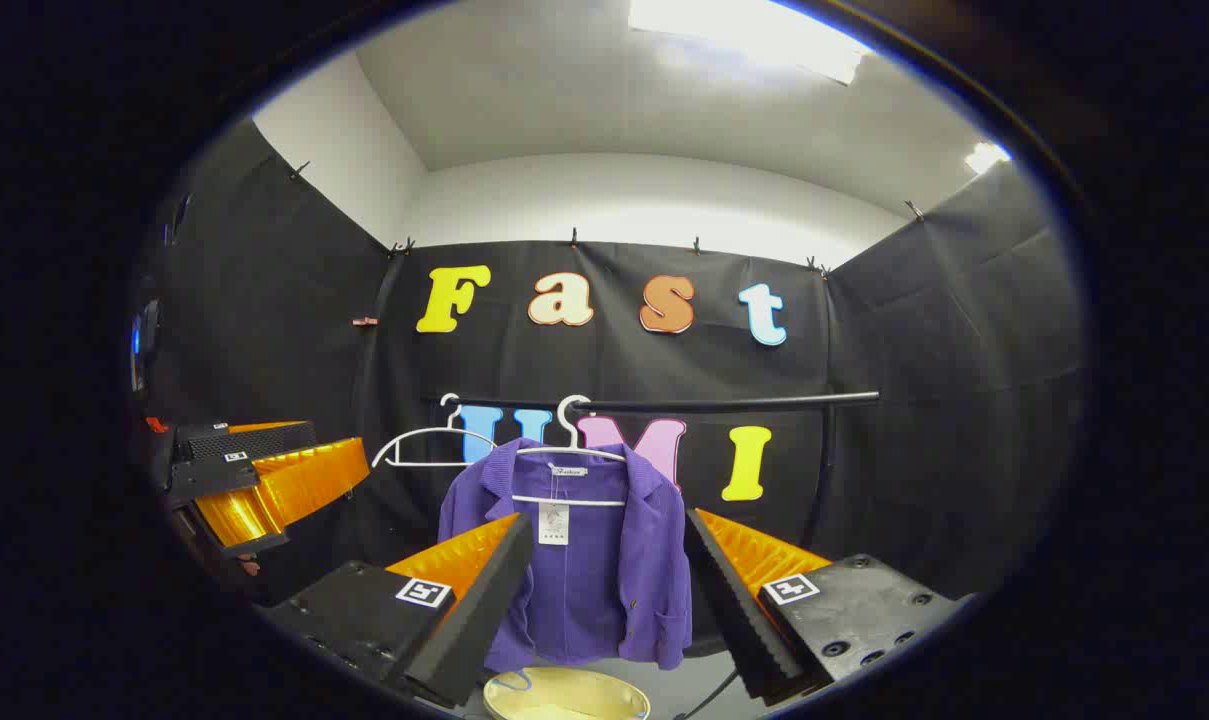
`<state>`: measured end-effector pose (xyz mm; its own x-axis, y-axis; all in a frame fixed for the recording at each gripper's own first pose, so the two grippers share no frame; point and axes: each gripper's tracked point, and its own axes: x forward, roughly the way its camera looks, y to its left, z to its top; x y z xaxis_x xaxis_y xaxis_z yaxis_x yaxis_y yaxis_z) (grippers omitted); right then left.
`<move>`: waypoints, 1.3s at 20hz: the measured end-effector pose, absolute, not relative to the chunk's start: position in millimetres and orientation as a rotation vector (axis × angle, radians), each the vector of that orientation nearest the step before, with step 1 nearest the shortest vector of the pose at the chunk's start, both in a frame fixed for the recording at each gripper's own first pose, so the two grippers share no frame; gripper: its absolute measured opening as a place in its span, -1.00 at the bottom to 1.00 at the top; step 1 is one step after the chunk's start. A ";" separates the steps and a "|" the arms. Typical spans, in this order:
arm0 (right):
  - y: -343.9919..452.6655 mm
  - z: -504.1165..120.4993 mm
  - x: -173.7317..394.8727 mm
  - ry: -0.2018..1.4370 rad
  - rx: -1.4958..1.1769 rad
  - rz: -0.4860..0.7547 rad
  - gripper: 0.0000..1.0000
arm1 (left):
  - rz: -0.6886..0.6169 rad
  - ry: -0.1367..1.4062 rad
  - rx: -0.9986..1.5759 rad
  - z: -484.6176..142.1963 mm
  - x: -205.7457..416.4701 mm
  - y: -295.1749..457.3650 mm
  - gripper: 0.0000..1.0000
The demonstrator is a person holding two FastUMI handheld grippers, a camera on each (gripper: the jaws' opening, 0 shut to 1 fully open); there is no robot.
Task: Grasp the clothes on the hanger with both hands and then place them into the laundry hamper below.
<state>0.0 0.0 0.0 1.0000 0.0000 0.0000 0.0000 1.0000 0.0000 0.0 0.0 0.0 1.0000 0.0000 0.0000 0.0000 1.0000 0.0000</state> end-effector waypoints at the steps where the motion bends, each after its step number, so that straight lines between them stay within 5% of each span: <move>1: -1.5 -1.4 0.3 0.004 0.002 0.003 0.94 | 0.006 0.009 0.003 -2.1 -1.0 -0.7 0.90; 26: -2.7 -3.8 6.4 0.010 0.011 0.017 0.93 | 0.015 0.036 -0.042 -12.9 6.1 -5.9 0.92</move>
